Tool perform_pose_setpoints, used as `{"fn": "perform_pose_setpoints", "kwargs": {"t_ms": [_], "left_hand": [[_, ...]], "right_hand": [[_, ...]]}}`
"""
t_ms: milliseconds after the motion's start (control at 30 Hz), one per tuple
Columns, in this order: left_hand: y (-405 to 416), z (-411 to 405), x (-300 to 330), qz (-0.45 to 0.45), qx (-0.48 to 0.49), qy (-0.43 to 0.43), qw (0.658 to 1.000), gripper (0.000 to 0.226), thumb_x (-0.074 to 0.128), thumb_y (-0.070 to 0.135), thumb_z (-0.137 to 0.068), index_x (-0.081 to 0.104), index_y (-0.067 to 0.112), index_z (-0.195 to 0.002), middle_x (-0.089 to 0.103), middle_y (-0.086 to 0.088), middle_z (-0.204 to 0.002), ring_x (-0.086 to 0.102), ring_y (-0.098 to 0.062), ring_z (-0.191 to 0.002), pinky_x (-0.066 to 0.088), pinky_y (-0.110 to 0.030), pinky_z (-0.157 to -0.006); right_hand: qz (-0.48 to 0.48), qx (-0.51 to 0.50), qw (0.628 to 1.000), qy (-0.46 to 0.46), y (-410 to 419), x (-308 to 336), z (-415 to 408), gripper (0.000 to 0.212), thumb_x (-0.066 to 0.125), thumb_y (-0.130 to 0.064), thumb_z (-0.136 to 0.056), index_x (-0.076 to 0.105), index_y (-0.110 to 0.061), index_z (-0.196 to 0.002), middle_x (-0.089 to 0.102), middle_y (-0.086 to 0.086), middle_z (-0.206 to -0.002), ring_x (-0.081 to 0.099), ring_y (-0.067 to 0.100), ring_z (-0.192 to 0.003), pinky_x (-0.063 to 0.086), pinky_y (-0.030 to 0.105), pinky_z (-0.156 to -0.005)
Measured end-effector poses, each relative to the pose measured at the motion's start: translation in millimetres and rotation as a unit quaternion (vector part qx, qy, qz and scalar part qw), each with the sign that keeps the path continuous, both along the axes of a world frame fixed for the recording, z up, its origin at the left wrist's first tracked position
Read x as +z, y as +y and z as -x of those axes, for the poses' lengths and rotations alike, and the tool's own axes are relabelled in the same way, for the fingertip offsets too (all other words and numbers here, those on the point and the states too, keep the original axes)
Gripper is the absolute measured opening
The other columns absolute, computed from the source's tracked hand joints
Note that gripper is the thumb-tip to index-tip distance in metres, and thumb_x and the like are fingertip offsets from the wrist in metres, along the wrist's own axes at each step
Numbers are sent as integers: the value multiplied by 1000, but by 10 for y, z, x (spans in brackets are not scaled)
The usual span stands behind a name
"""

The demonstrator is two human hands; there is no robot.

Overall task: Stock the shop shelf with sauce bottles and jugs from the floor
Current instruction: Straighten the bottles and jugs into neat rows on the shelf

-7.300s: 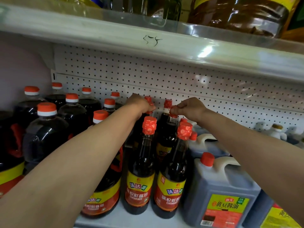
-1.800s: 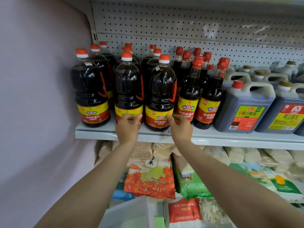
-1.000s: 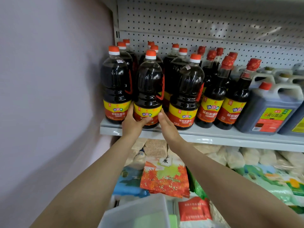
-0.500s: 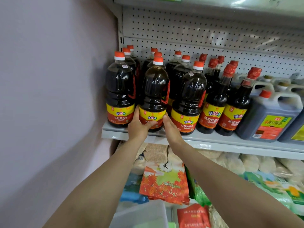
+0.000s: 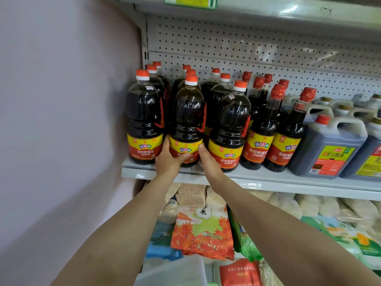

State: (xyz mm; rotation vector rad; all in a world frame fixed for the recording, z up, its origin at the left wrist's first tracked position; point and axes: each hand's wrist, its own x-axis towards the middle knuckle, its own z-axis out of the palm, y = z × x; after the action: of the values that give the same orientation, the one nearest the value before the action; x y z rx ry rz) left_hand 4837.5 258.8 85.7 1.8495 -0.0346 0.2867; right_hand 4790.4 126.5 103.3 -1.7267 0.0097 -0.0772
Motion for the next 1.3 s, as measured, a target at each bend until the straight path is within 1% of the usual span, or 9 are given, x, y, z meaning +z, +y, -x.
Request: {"fn": "perform_pose_setpoints", "kwargs": {"t_ms": [300,400,533,600,667,767,900,1067,1300], "left_hand": [[-27,116,6,-11,13,-23,1000,97,82,36,-78,25,32,-156,53,2,-143,48,-21,-132,38,-28,-100],[30,134,-19,0,-4,-19,1000,96,82,41,-77,27,33,-155,53,4,-143,49,-17,-131,41,-34,-107],[291,268,-64,34,128,-69,989,58,76,44,-82,53,22,-131,68,2,-101,65,-18,-98,50,-27,-79],[521,274,-53,47,217,-105,969,54,77,45,-80,53,21,-123,63,-4,-103,59,-25,-101,50,-35,-80],[748,212,-46,28,242,-96,965,68,78,45,-80,48,23,-137,56,-11,-125,49,-27,-119,44,-38,-98],[978,114,33,74,130,-57,987,90,77,38,-85,24,26,-156,39,-4,-155,38,-18,-141,35,-37,-113],[1180,-41,54,98,-44,-70,992,83,77,32,-85,29,42,-152,54,13,-144,53,-6,-129,46,-41,-108],[1233,-166,43,114,-63,-73,989,82,81,27,-81,36,44,-148,61,15,-134,58,-7,-123,48,-42,-106],[1321,-359,57,103,-109,-53,987,87,84,26,-77,36,42,-148,61,15,-134,59,-6,-121,49,-33,-102]], "right_hand": [[8,0,1000,-19,14,4,84,55,34,-70,-97,30,-54,-150,38,-17,-156,34,11,-143,28,42,-119],[-7,-48,998,-29,31,-38,112,53,35,-64,-99,43,-42,-147,49,-14,-149,42,12,-139,33,43,-117],[63,-166,976,-124,271,-128,322,49,34,-62,-97,60,-26,-118,64,-9,-113,58,13,-108,48,47,-98],[64,-117,982,-135,447,-140,345,55,32,-65,-96,58,-26,-126,62,-7,-125,55,13,-118,45,44,-105],[40,-25,996,-75,619,-100,322,58,31,-64,-101,44,-33,-148,44,-14,-152,38,6,-140,29,36,-119],[-8,67,998,-9,820,11,270,63,31,-66,-100,28,-38,-156,28,-19,-160,25,1,-145,19,29,-119],[-42,83,996,4,1020,113,183,57,30,-58,-104,29,-33,-156,34,-12,-158,29,4,-143,23,25,-111],[-55,93,994,20,1143,152,103,54,26,-52,-106,28,-31,-156,37,-14,-147,30,0,-133,23,24,-109],[-74,90,993,19,1185,111,-6,55,25,-52,-106,24,-31,-157,34,-13,-151,28,5,-141,23,24,-110]]}}
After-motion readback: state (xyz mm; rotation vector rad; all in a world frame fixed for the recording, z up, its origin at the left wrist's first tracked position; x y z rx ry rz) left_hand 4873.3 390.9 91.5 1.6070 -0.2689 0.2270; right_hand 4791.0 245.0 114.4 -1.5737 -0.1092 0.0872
